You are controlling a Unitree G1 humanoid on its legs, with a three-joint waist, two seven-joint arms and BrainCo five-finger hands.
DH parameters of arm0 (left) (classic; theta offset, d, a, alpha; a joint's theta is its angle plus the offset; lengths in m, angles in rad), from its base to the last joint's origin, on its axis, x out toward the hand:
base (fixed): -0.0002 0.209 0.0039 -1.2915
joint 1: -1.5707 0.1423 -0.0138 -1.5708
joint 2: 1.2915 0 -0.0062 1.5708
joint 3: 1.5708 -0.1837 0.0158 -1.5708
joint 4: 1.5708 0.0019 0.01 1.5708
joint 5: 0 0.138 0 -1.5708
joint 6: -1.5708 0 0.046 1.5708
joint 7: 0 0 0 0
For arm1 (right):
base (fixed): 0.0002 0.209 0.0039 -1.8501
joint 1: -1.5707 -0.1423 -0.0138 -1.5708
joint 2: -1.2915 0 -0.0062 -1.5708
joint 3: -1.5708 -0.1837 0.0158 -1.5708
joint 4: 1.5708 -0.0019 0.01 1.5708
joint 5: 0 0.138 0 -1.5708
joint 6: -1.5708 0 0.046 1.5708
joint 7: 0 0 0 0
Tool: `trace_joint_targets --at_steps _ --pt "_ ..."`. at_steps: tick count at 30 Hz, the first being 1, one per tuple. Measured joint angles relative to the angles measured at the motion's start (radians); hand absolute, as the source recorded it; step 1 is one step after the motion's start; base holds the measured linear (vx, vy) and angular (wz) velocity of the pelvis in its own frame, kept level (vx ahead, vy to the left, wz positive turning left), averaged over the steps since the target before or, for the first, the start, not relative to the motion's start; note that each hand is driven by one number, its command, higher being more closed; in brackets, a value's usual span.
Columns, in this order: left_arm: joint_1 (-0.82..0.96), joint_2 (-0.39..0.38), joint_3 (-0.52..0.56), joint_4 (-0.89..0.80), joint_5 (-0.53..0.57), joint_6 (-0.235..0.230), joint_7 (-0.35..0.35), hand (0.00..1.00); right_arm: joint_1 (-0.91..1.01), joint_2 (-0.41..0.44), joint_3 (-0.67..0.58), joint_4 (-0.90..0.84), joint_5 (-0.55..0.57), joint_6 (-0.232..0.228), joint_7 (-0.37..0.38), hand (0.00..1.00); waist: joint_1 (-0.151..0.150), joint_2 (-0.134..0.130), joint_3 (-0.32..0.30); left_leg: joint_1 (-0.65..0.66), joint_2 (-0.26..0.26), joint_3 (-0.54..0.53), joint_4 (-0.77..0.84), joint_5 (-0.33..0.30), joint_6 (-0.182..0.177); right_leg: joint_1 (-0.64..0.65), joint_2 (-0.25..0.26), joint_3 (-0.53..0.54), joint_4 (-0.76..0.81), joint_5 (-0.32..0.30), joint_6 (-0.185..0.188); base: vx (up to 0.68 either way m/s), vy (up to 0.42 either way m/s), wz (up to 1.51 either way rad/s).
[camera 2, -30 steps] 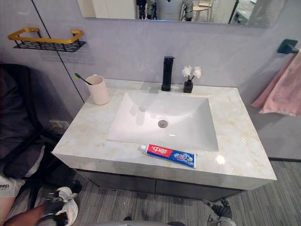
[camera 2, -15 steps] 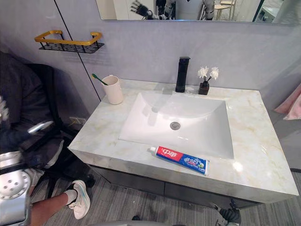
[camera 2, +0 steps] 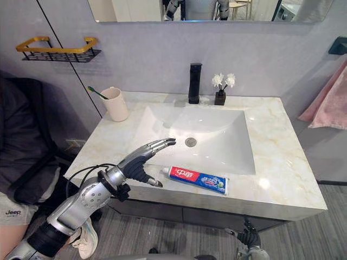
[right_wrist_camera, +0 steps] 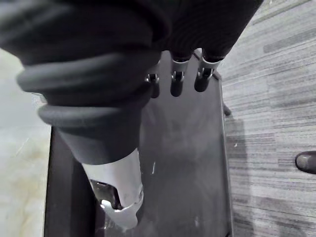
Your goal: Organize washtable
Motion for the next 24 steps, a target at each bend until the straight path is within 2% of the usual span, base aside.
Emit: trace_joint_targets --at_steps 4,6,10,16,24 --pt "-0.035 -0.015 -0.032 0.091 0.056 0.025 0.002 0.00 -0.004 0.000 0.004 0.000 0.000 0.000 0.000 0.00 -0.008 -0.002 0.001 0.000 -0.003 0.005 -0.006 0.000 0.000 -0.005 -0.005 0.002 -0.002 0.000 0.000 0.00 0.000 -0.02" --pt "-0.037 -0.023 -0.045 0.115 0.061 0.031 0.002 0.00 -0.010 0.000 0.006 0.000 0.000 0.000 0.000 0.00 -0.022 -0.002 0.001 -0.001 -0.004 0.005 -0.008 0.000 0.000 -0.006 -0.005 0.002 -0.003 0.000 0.000 0.00 0.000 0.00" --pt "-0.075 -0.057 -0.093 0.180 0.097 0.039 0.002 0.00 -0.017 0.000 0.008 0.000 0.000 0.000 -0.001 0.00 -0.028 0.000 0.001 -0.002 -0.003 0.009 -0.009 0.000 0.000 -0.006 -0.003 0.003 -0.014 0.004 0.000 -0.02 -0.007 -0.03" --pt "-0.127 -0.118 -0.124 0.234 0.098 0.050 0.002 0.00 -0.030 0.001 0.009 0.000 -0.003 0.000 -0.002 0.00 -0.049 0.006 0.002 -0.002 -0.003 0.022 -0.014 0.000 0.000 -0.010 -0.002 0.018 -0.021 0.012 0.004 -0.02 -0.006 -0.06" --pt "-0.198 -0.171 -0.150 0.305 0.105 0.064 0.009 0.00 -0.040 0.005 0.011 0.002 -0.003 0.000 -0.005 0.00 -0.054 0.010 0.003 -0.002 -0.003 0.036 -0.020 0.000 0.000 -0.008 -0.002 0.028 -0.049 0.031 0.004 -0.03 -0.004 -0.05"
